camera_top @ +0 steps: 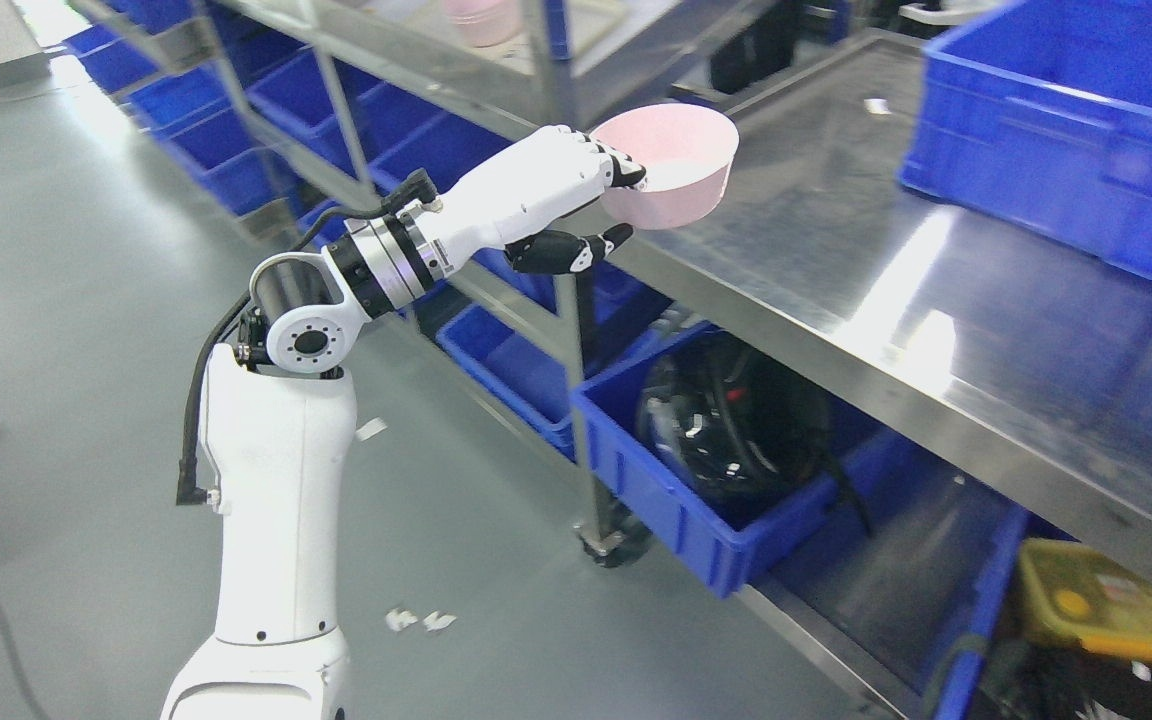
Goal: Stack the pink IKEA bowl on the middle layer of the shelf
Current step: 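Hold the bowl raised in the left hand while turning to the other shelf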
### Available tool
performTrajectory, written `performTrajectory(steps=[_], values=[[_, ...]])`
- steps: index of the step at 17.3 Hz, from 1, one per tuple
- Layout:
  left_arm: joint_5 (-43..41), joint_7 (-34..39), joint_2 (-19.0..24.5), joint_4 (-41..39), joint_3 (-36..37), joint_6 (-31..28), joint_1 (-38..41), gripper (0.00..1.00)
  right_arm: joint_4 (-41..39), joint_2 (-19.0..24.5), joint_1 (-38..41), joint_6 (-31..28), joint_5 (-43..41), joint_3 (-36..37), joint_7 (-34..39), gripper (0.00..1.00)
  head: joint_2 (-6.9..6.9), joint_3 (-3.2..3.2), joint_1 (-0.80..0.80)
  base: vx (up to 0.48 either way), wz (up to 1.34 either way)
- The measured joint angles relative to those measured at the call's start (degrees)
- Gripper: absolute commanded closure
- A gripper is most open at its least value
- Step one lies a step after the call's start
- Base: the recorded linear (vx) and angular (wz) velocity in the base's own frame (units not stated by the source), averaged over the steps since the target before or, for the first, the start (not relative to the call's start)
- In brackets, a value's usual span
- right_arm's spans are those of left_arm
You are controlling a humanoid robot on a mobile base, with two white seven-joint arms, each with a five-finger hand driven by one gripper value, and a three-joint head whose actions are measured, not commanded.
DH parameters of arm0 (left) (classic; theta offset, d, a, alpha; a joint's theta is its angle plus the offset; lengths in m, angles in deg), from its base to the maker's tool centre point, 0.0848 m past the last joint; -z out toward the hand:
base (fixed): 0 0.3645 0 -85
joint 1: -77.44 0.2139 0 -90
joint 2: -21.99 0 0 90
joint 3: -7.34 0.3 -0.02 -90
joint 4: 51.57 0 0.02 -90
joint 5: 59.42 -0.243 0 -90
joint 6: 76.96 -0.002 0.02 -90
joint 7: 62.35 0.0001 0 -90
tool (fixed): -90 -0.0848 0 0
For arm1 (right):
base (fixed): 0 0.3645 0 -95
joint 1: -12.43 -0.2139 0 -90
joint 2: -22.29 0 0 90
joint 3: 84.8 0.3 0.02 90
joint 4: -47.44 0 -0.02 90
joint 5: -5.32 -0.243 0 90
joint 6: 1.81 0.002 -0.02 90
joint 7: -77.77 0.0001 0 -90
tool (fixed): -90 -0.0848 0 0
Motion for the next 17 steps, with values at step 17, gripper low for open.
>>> performTrajectory(steps=[17], values=[[0.13,0.61,0.00,-2.58,-0.11,-1.23,0.37,0.97,0.00,0.00,0.00,0.00,0.00,0.00,0.01,0.00,0.02,0.00,0.00,0.095,0.69]])
